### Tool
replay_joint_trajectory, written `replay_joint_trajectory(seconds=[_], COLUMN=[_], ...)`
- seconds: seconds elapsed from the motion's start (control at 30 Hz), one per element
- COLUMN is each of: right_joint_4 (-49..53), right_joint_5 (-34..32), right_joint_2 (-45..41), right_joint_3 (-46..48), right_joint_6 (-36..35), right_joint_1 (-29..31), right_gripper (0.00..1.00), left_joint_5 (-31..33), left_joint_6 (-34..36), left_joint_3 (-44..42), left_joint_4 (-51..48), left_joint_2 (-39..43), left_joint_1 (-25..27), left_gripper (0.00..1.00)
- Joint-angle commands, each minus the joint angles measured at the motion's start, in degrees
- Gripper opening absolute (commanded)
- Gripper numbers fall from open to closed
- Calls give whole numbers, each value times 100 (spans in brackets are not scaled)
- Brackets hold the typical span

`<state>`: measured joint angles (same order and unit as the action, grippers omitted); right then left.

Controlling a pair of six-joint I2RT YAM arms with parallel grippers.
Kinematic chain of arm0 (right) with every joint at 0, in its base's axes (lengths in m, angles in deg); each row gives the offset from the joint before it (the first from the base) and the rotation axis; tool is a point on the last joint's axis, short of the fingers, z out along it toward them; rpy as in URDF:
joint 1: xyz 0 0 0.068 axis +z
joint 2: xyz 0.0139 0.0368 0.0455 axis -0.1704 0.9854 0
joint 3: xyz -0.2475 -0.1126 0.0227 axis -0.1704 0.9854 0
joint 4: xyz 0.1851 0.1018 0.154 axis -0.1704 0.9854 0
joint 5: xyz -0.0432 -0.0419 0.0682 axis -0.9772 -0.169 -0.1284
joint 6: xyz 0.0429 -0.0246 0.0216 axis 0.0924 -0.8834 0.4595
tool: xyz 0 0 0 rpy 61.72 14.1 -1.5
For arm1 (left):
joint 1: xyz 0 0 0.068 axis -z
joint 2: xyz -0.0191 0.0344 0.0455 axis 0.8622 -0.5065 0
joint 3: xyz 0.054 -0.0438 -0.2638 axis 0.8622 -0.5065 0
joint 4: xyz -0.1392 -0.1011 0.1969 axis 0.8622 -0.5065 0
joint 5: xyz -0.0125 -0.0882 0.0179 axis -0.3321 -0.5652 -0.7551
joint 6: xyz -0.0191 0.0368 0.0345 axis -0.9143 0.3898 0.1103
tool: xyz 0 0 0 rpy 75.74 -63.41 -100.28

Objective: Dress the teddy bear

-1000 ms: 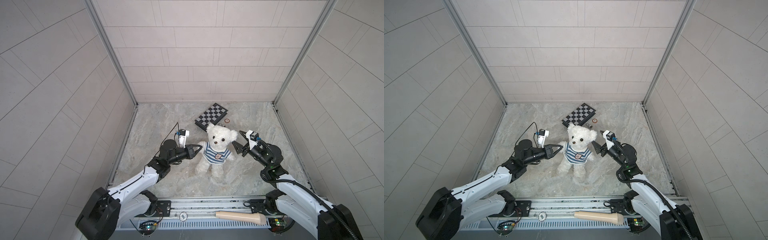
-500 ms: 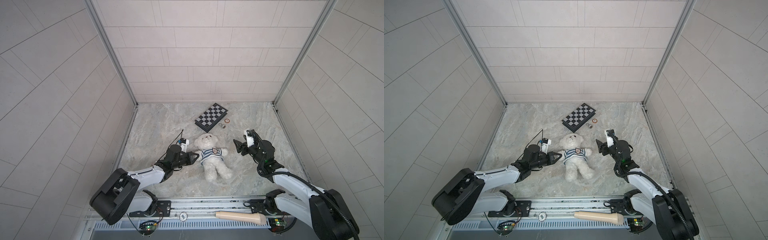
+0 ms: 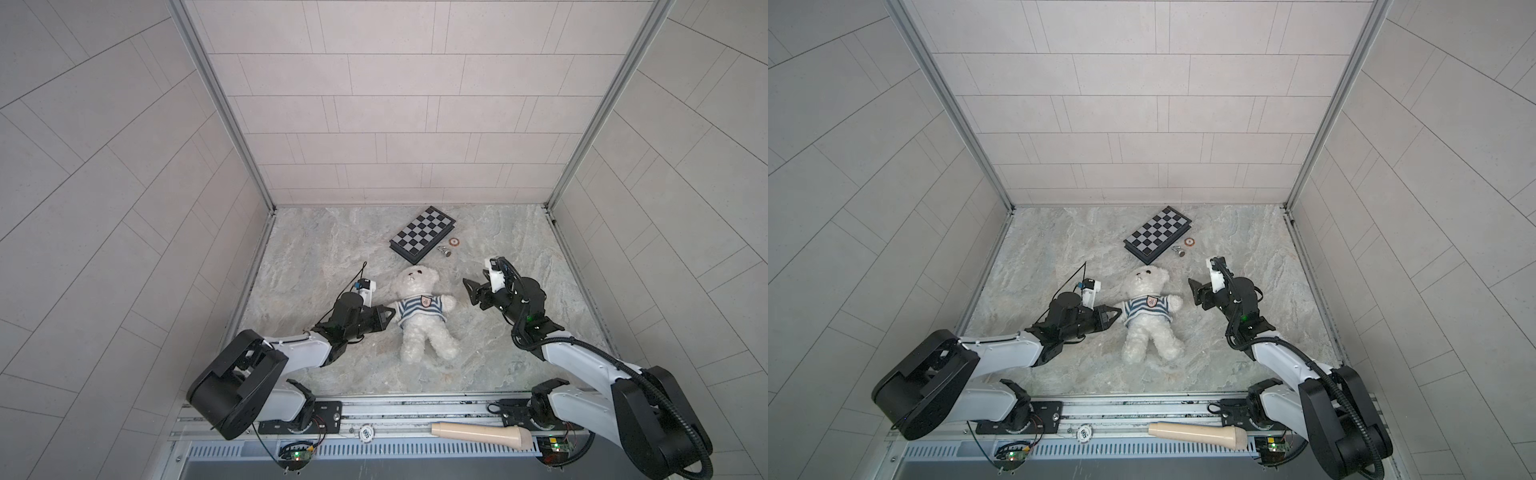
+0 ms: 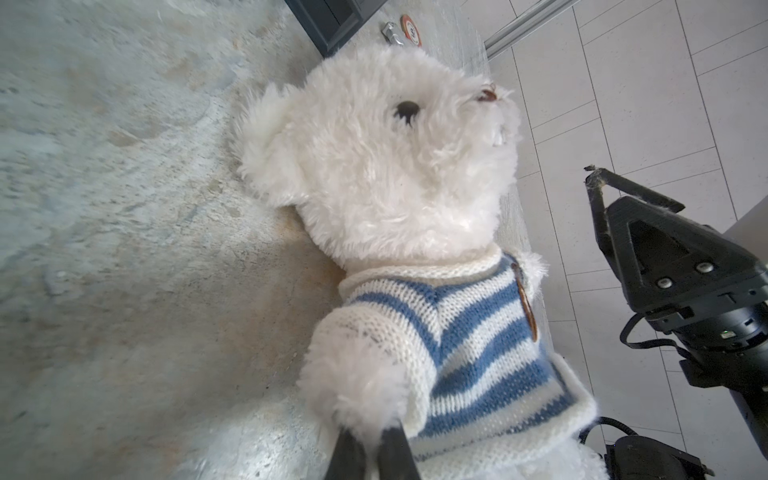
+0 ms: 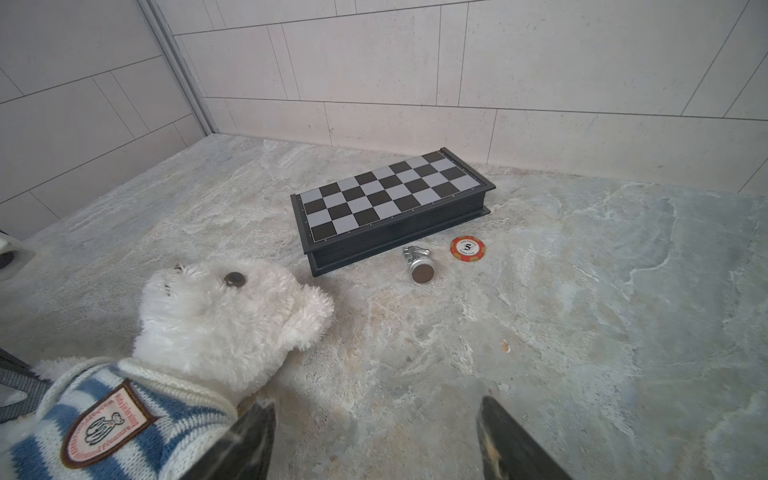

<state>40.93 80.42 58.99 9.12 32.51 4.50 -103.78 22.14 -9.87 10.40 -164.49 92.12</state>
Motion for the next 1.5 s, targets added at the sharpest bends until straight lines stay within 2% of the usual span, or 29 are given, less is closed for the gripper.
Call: replay_joint_trajectory(seconds=[0.0, 0.17, 0.37, 0.47, 0.67, 0.87, 0.93, 0.97, 1.03, 1.1, 1.2, 1.3, 1.43, 1.47], right_joint_4=[-40, -91, 12, 100, 328, 461, 405, 290, -49, -290, -324, -615, -1138, -1216], right_joint_5=[-40, -310, -622, -667, -1061, -1556, -1834, -1956, -2198, -2309, -2184, -2256, -2464, -2483], right_joint_2=[24, -140, -353, -435, -606, -741, -726, -710, -640, -490, -159, 151, 477, 559], right_joint_3=[-74, -7, 35, 9, -17, -26, 15, 72, 187, 190, 13, -9, 61, 58], right_joint_6=[43, 25, 12, -18, -125, -197, -189, -217, -282, -265, -187, -231, -320, -399], right_joint_1=[-7, -6, -3, -7, -9, -38, -72, -106, -221, -429, -710, -754, -789, -798], right_gripper=[78, 79, 80, 81, 82, 86, 89, 99, 100, 100, 100, 99, 100, 100], left_joint_5=[281, 769, 1162, 1260, 1712, 2124, 2687, 3138, 3938, 5018, 5755, 6415, 6688, 6589], left_joint_6=[419, 887, 1094, 1133, 1482, 1844, 1960, 2028, 2204, 2270, 2535, 2932, 3916, 4123], left_joint_3=[45, 174, 189, 162, 295, 501, 619, 702, 841, 977, 1212, 1180, 807, 868], left_joint_4=[-432, -1258, -1762, -1875, -2486, -2926, -3129, -3280, -3380, -3357, -3203, -2585, -1008, -948], left_joint_2=[346, 862, 1345, 1534, 1962, 2217, 2253, 2278, 2330, 2301, 2044, 1826, 1411, 1311], left_joint_1=[1, -4, -12, -12, -45, -242, -269, -291, -337, -338, -608, -609, -670, -737], left_gripper=[10, 42, 64, 72, 100, 100, 100, 100, 100, 100, 100, 100, 100, 100])
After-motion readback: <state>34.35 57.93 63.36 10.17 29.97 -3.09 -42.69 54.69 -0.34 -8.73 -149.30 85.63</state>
